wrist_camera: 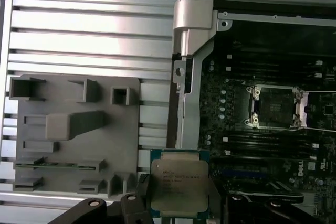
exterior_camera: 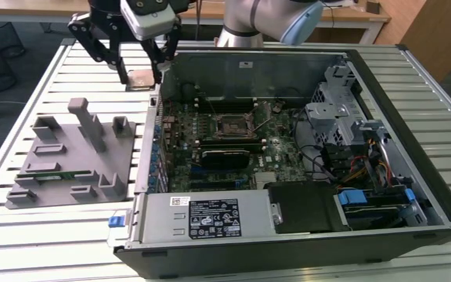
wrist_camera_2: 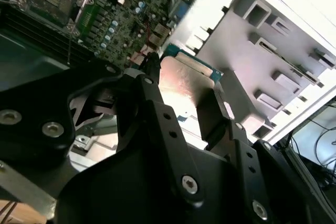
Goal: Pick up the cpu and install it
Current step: 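Pick up the cpu and move it towards the insertion slot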
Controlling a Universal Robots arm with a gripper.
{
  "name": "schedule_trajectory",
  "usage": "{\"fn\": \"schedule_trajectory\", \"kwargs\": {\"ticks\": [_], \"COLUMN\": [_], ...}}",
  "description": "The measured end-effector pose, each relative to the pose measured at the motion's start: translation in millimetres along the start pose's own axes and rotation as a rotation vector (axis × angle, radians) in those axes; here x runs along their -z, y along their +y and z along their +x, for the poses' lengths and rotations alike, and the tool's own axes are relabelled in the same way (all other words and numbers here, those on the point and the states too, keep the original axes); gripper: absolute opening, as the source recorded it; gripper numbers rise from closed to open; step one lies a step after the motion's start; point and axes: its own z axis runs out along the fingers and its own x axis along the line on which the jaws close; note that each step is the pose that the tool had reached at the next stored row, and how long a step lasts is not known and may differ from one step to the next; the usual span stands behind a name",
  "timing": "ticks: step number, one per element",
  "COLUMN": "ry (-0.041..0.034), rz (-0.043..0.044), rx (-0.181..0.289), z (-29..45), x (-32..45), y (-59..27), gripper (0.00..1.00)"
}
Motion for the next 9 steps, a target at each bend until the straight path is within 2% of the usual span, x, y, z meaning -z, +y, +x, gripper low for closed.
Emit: {"fn": "schedule_trajectory", "kwargs": {"ticks": [9], "ry": [0.0], "rz": [-0.0001], "rx": [0.0], "z": [-27.8], "x": [-1.7], "y": [-1.4], "gripper": [0.53]}}
